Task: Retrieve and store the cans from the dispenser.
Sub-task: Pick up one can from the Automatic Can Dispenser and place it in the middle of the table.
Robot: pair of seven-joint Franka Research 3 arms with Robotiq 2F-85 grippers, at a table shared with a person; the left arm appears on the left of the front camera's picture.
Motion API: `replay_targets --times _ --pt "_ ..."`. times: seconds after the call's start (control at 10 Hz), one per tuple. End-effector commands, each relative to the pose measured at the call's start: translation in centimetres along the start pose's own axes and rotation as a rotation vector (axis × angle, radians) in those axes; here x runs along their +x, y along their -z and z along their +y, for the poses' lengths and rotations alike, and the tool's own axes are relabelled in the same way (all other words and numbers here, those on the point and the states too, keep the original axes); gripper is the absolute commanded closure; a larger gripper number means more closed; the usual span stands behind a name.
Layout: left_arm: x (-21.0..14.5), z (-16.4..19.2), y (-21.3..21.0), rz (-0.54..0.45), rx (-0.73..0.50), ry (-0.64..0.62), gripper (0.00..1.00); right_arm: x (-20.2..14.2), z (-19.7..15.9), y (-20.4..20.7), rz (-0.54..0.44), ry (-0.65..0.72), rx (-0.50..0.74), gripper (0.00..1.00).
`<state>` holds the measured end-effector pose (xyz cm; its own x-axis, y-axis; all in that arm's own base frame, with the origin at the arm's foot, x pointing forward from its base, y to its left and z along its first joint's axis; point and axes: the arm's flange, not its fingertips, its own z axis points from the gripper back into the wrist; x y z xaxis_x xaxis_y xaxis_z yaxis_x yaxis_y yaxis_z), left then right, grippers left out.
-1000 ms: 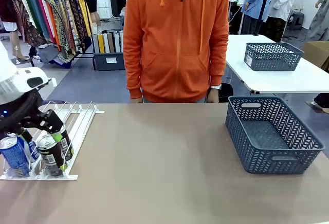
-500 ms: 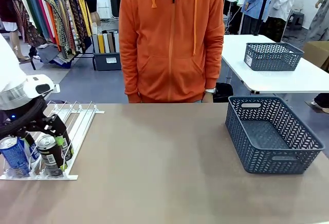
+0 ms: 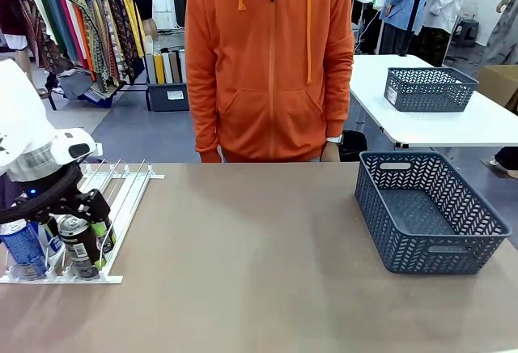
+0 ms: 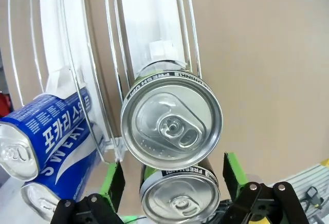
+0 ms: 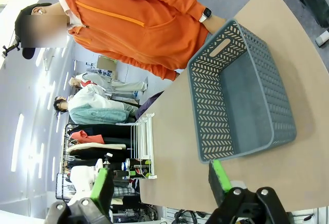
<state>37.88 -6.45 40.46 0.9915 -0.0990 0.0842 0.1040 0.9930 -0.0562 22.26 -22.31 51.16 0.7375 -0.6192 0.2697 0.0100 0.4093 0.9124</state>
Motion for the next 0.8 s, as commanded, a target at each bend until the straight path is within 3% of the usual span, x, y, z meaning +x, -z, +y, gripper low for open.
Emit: replay_targets --times 0.0,0.2,0.3,0.4,0.7 --pt "-4.45 0.15 2.14 0.000 0.030 -0.015 0.00 0.21 0.01 0.02 -0.014 -0.022 0.031 0.00" --pt "-4.50 0.20 2.16 -0.003 0.036 -0.016 0.00 0.21 0.01 0.02 -0.014 -0.022 0.031 0.00" --pt "-4.51 0.21 2.19 -0.006 0.045 -0.008 0.60 0.21 0.01 0.02 -0.014 -0.022 0.031 0.00" --pt "-4.52 0.19 2.27 -0.003 0.045 -0.004 1.00 0.21 0.01 0.02 -0.014 -0.022 0.031 0.00" --pt "-4.56 0.28 2.16 -0.005 0.047 -0.005 1.00 0.21 0.01 0.02 -0.014 -0.022 0.031 0.00"
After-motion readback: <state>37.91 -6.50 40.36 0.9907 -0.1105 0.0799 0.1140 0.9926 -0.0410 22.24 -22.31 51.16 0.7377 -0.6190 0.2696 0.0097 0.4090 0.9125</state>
